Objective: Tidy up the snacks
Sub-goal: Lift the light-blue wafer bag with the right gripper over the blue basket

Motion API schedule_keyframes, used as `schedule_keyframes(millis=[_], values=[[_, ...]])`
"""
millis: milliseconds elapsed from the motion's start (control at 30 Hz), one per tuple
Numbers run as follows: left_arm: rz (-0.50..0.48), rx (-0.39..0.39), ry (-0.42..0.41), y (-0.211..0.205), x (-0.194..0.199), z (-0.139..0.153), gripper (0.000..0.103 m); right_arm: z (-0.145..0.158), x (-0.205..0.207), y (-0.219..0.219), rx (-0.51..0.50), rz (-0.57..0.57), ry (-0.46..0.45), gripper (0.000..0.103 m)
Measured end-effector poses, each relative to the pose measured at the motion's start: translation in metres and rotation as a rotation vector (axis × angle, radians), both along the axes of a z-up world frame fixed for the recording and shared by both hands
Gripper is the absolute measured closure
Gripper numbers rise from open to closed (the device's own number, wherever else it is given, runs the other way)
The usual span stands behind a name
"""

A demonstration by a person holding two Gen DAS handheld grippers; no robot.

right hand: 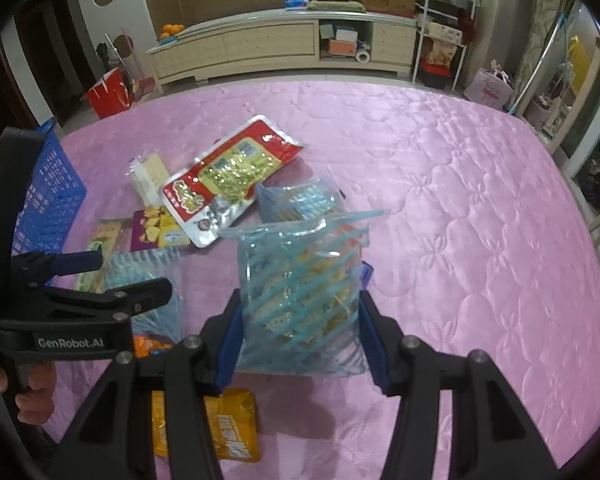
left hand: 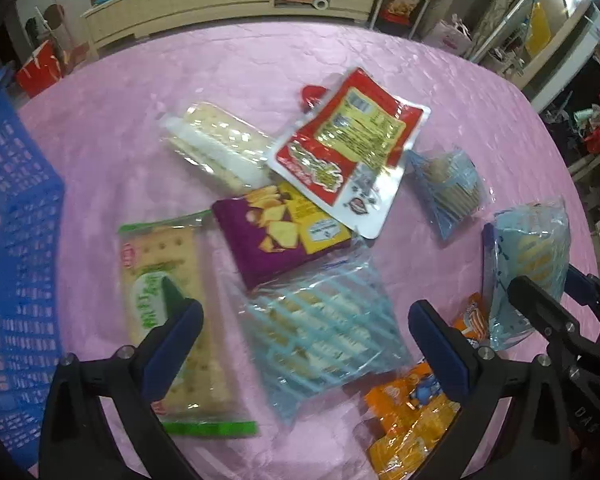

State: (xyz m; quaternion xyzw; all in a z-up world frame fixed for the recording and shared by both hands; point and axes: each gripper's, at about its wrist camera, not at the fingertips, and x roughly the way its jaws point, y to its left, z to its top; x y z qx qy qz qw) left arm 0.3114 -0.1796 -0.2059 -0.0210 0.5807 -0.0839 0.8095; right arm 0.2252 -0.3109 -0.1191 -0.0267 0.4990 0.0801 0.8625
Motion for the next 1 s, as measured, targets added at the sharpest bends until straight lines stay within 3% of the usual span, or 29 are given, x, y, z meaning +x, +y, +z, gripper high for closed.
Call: schedule_keyframes(millis=[33, 100, 300, 467, 600, 733, 1000], values=[[-0.014, 0.003, 0.019, -0.004, 0.002, -0.004, 0.005, -0.001, 0.0, 0.0, 0.0, -0.001, 0.005, 0.045], [-0.017, 0.004, 0.051, -0.007, 0.004, -0.01, 0.018, -0.003, 0.0, -0.002, 0.004, -0.004, 0.013, 0.045], [-0.023, -0.01, -0.001, -0.003, 0.0, -0.003, 0.038, 0.001, -0.002, -0.001, 0.005, -0.01, 0.027, 0.045], [-0.064, -0.049, -0.053, 0.006, -0.017, 0.018, 0.04, 0.022, -0.011, 0.004, 0.007, 0.0, 0.002, 0.045], [-0.104, -0.056, -0.143, 0.014, -0.038, 0.054, 0.04, 0.047, -0.022, 0.013, 0.003, 0.009, -0.034, 0.045], [-0.105, -0.095, -0.219, 0.035, -0.057, 0.095, 0.04, 0.073, -0.034, 0.028, 0.014, 0.029, -0.071, 0.045], [-0.073, -0.08, -0.338, 0.077, -0.092, 0.153, 0.04, 0.125, -0.06, 0.081, 0.059, 0.106, -0.164, 0.045]])
